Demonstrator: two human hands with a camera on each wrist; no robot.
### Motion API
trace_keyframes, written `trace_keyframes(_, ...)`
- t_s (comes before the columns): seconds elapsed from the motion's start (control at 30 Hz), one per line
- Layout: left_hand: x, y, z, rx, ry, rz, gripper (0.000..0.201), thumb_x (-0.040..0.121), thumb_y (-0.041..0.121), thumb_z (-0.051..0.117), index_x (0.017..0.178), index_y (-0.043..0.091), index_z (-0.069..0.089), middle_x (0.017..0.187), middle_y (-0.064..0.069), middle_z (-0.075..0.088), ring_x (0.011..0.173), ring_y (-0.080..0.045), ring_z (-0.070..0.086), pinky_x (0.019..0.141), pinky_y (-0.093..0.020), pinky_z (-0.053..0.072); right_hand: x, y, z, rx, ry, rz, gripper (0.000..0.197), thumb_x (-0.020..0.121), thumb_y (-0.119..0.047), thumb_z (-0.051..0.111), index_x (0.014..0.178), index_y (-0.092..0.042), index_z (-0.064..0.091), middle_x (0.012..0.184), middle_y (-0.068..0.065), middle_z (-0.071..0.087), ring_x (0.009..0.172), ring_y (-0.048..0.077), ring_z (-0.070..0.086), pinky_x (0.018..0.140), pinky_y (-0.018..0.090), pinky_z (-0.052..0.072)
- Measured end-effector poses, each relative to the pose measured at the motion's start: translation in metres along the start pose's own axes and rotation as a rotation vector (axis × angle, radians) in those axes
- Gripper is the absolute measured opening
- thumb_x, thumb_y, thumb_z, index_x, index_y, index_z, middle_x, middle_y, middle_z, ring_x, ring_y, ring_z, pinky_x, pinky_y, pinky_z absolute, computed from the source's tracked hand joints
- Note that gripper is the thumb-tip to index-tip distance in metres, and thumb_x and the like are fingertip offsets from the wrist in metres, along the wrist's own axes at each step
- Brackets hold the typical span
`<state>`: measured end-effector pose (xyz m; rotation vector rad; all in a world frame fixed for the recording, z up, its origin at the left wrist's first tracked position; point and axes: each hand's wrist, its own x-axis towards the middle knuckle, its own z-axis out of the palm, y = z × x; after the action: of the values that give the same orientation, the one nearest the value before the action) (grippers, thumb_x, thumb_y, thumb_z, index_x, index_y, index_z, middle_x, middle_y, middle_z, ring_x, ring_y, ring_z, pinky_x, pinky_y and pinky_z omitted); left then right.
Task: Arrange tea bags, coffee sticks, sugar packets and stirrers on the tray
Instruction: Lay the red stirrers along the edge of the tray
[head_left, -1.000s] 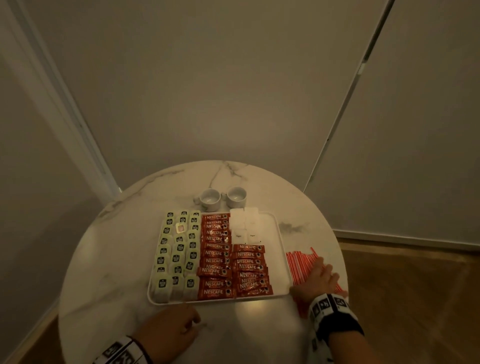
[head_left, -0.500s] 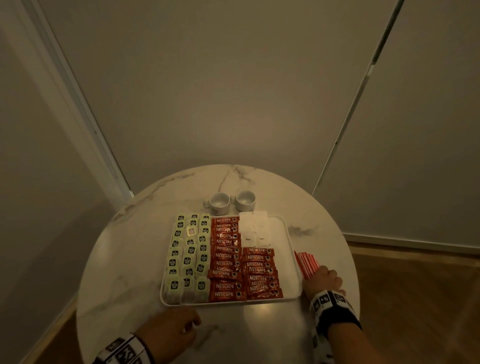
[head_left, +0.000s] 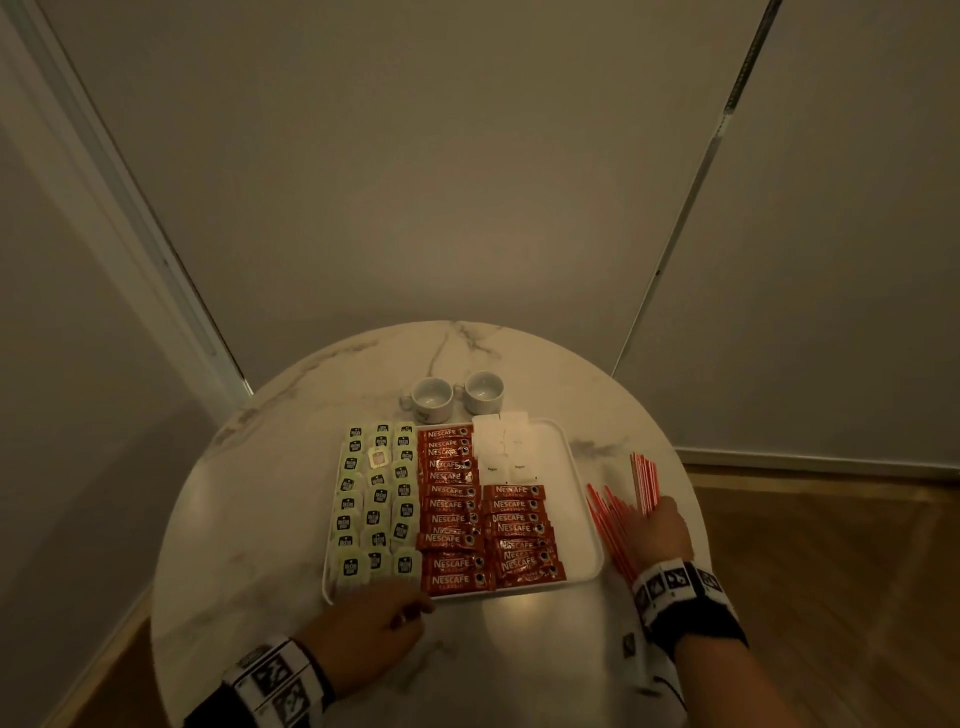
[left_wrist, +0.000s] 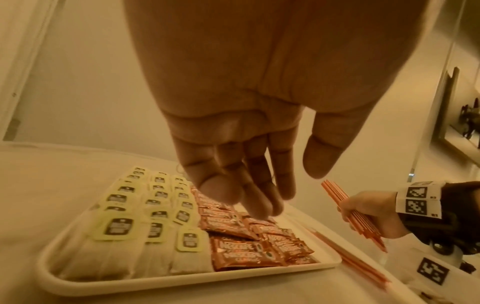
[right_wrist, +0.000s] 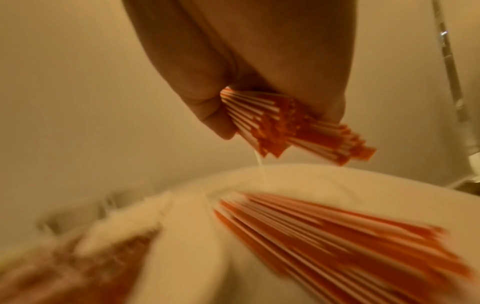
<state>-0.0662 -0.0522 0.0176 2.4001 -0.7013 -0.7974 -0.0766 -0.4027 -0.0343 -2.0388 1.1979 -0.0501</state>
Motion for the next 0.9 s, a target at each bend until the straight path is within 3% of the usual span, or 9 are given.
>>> trace_keyframes(0.17,0.019,0.029,0.010,-0.363,0.076,0.066,0.064,0.075,0.052,0.069,0.130,0.049,0.037,0.131,0.025,0.043,0.120,0.001,0.047,0.105,-0.031,0.043,-0.080,-0.027,0.002,0.298,-0.216,-0.307,0.031,0.096,-0.038,0.048,0.118,-0.017,0.054,0.104,0.011,0.066,0.083,0.020,0.065,0.077,0.046,0.058)
trace_keyframes(0.23,0.026,0.043,0.016,-0.499,0.084,0.111,0.084,0.070,0.051,0.075,0.138,0.050,0.025,0.133,0.031,0.036,0.122,0.002,0.043,0.108,-0.032,0.039,-0.118,-0.030,0.019,0.466,-0.394,-0.353,0.039,0.097,-0.028,0.048,0.136,-0.025,0.045,0.123,0.001,0.063,0.098,0.017,0.066,0.082,0.038,0.058)
trace_keyframes(0.3,0.032,0.055,0.025,-0.592,0.101,0.189,0.099,0.069,0.044,0.079,0.143,0.052,0.013,0.138,0.033,0.033,0.129,0.001,0.039,0.109,-0.034,0.038,-0.152,-0.028,0.032,0.585,-0.533,-0.351,0.036,0.097,-0.008,0.050,0.129,-0.022,0.052,0.116,-0.005,0.067,0.103,0.011,0.066,0.082,0.026,0.055)
trace_keyframes(0.43,0.035,0.057,0.045,-0.623,0.162,0.292,0.099,0.076,0.012,0.075,0.128,0.072,0.016,0.143,0.021,0.040,0.133,0.000,0.037,0.107,-0.030,0.041,-0.182,-0.014,0.057,0.433,-0.585,-0.358,0.039,0.094,0.011,0.044,0.127,-0.010,0.048,0.109,-0.012,0.053,0.102,0.001,0.052,0.080,0.006,0.045)
trace_keyframes(0.53,0.033,0.044,0.061,-0.608,0.183,0.286,0.088,0.078,0.006,0.070,0.133,0.056,0.024,0.115,0.020,0.058,0.113,-0.001,0.055,0.098,-0.028,0.049,-0.177,-0.003,0.082,0.309,-0.511,-0.392,0.032,0.094,0.015,0.035,0.111,-0.006,0.051,0.100,-0.004,0.055,0.087,-0.001,0.061,0.097,0.021,0.046)
trace_keyframes(0.6,0.032,0.036,0.070,-0.611,0.187,0.273,0.079,0.078,0.004,0.069,0.132,0.047,0.030,0.108,0.011,0.060,0.107,0.000,0.057,0.093,-0.023,0.050,-0.174,0.006,0.096,0.249,-0.480,-0.425,0.030,0.094,0.017,0.031,0.106,-0.002,0.051,0.092,-0.001,0.054,0.076,-0.004,0.064,0.092,0.019,0.049)
trace_keyframes(0.73,0.034,0.025,0.083,-0.605,0.190,0.247,0.070,0.078,0.005,0.069,0.130,0.033,0.032,0.104,0.003,0.062,0.102,-0.002,0.061,0.088,-0.019,0.050,-0.183,0.018,0.095,0.278,-0.514,-0.314,0.034,0.093,0.009,0.049,0.122,-0.008,0.053,0.103,-0.006,0.055,0.094,0.007,0.056,0.086,0.022,0.046)
trace_keyframes(0.83,0.037,0.022,0.089,-0.604,0.193,0.208,0.065,0.079,0.003,0.069,0.125,0.030,0.033,0.105,0.008,0.063,0.098,0.000,0.062,0.086,-0.017,0.050,-0.182,0.024,0.097,0.224,-0.468,-0.288,0.041,0.093,0.004,0.052,0.132,-0.007,0.049,0.123,0.009,0.058,0.113,0.025,0.058,0.087,0.022,0.045)
trace_keyframes(0.9,0.039,0.022,0.091,-0.635,0.208,0.175,0.064,0.080,0.000,0.068,0.124,0.030,0.032,0.105,0.008,0.064,0.103,0.005,0.060,0.090,-0.014,0.048,-0.179,0.022,0.106,0.158,-0.448,-0.311,0.038,0.094,-0.001,0.052,0.132,-0.008,0.050,0.123,0.007,0.060,0.109,0.016,0.059,0.088,0.016,0.046)
